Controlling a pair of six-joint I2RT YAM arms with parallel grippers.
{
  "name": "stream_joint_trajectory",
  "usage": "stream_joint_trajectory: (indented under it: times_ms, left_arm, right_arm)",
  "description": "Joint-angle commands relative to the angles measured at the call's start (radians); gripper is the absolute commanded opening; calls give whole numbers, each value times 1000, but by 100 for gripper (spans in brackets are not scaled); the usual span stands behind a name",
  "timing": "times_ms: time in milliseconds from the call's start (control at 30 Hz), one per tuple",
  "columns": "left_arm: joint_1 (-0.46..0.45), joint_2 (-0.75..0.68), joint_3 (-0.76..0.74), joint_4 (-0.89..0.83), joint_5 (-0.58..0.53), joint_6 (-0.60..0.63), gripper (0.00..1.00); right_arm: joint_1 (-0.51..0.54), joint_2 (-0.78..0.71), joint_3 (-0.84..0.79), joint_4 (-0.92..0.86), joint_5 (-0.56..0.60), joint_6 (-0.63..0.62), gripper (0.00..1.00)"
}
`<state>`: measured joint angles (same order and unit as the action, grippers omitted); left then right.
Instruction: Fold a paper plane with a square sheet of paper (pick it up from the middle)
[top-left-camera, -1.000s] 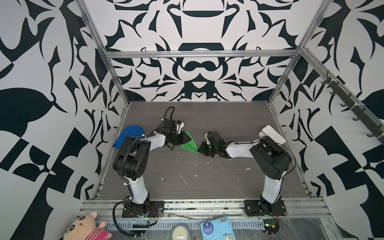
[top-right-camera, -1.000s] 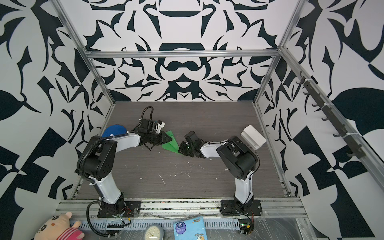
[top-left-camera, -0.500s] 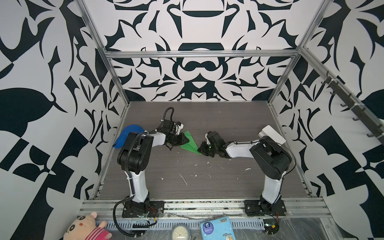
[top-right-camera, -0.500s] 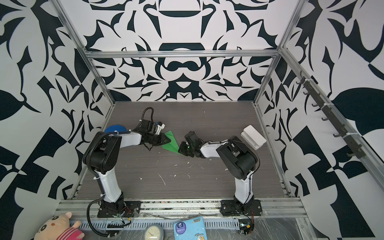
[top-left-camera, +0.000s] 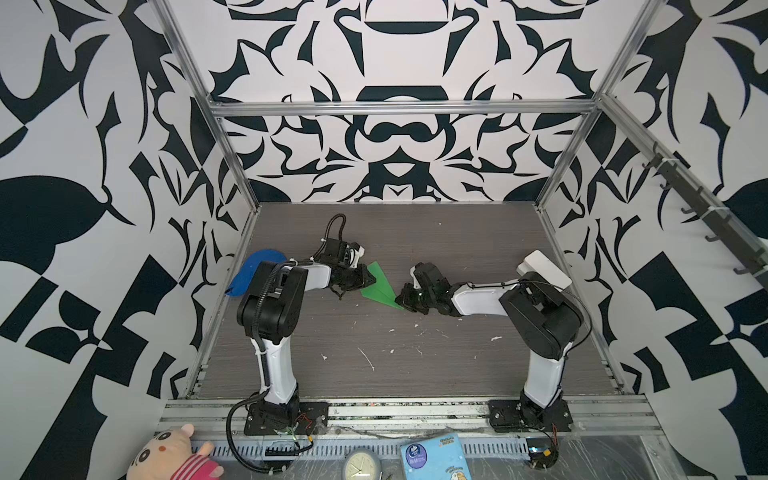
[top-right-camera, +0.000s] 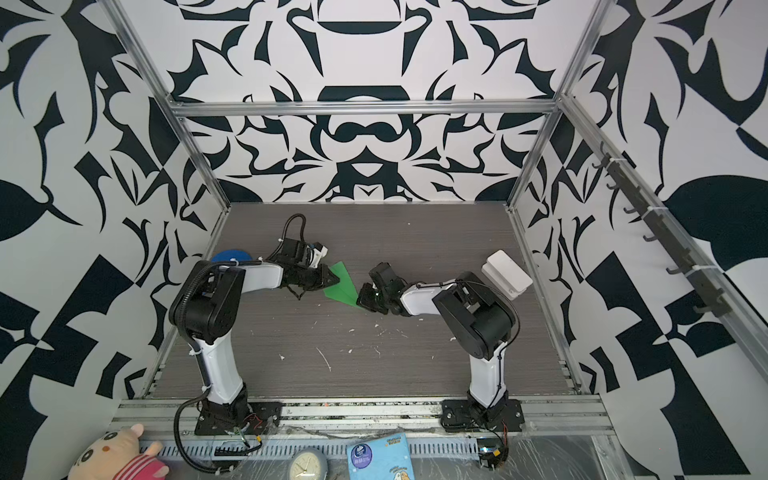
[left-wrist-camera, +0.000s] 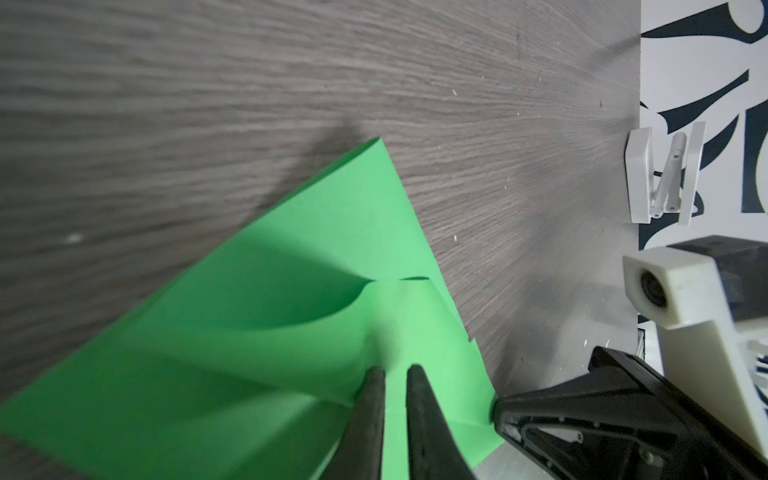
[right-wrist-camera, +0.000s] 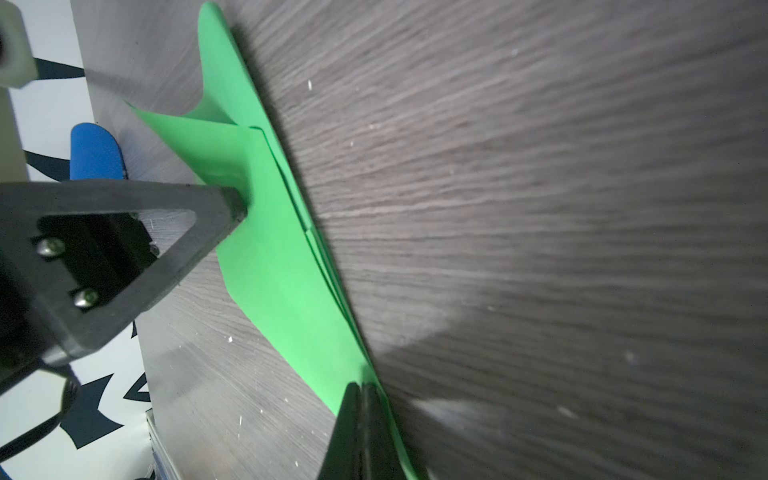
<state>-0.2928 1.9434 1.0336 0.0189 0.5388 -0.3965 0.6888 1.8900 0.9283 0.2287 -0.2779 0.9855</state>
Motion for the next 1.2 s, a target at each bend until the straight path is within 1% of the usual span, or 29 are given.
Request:
stream_joint_trajectory:
  times_ms: [0, 133, 267, 500, 700, 933, 1167]
  left_arm:
    - [14, 45, 15, -42, -66, 3, 14]
    - [14, 49, 10, -57, -68, -1, 13]
    - [14, 46, -7, -64, -78, -13, 13]
    - [13, 46, -25, -69, -109, -82, 12]
    - [12, 39, -40, -46, -112, -133, 13]
    - [13, 38, -33, -43, -107, -140, 13]
    - [13, 43, -18, -48, -108, -141, 13]
  right_arm:
    - [-2, 22, -8, -97, -2, -58, 0]
    - [0, -10, 64, -62, -72, -135, 0]
    - [10, -38, 115, -68, -55, -172, 0]
    - [11, 23, 178, -60, -52, -142, 0]
    - [11, 77, 220, -68, -28, -113, 0]
    - [9, 118, 242, -47, -32, -93, 0]
    - [9, 160, 276, -43, -62, -79, 0]
